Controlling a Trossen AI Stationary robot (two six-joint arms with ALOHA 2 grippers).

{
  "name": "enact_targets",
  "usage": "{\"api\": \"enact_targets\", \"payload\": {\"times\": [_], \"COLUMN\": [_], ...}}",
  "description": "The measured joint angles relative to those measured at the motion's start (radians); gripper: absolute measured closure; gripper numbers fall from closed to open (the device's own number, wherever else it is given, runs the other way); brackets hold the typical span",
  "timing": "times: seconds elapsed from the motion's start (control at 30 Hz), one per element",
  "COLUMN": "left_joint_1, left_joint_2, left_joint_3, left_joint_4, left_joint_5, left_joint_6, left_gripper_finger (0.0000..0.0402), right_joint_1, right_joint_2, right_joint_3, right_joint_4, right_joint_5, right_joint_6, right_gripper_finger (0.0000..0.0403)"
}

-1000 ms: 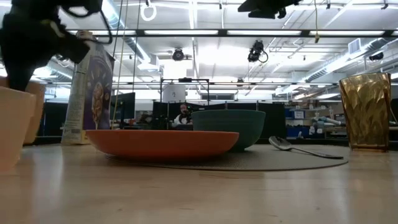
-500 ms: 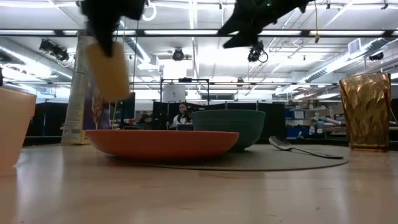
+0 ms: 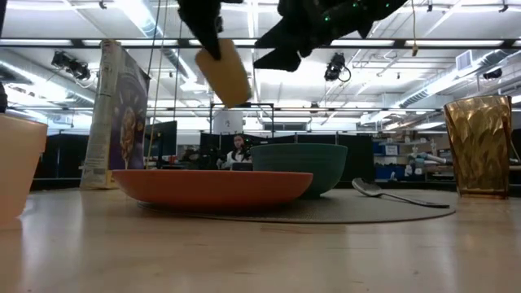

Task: Arrange a breakfast setting
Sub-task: Put the yellow cup of milk on the placemat on top of the bowl

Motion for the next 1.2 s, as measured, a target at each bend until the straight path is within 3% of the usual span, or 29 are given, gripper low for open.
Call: {"api": "enact_targets", "payload": {"times": [0.13, 0.37, 0.9, 1.03, 1.2], "left_joint_1": [0.001, -0.001, -0.011, -0.01, -0.012], "left_joint_2": [0.031, 0.068, 0.082, 0.069, 0.013], "left_joint_3": [0.002, 0.002, 0.001, 0.001, 0.003], "left_joint_4": [0.043, 0.134, 0.137, 0.166, 0.173], "left_joint_5": [0.001, 0.009, -0.015, -0.015, -0.031], "left_joint_6": [0.135, 0.224, 0.268, 0.239, 0.204], "left_gripper_finger": [0.0389, 0.0385, 0.0376, 0.0353, 0.0294], "right_joint_1": [-0.001, -0.003, -0.008, -0.007, -0.008], "right_joint_2": [0.041, 0.087, 0.111, 0.111, 0.104], "right_joint_3": [0.001, 0.001, -0.001, 0.0, 0.0], "right_joint_4": [0.019, 0.028, 0.075, 0.094, 0.09], "right_joint_5": [0.014, 0.001, 0.043, 0.062, 0.075], "right_joint_6": [-0.041, -0.058, -0.119, -0.113, -0.101], "right_gripper_finger": [0.0023, 0.0027, 0.0072, 0.0072, 0.0073]}}
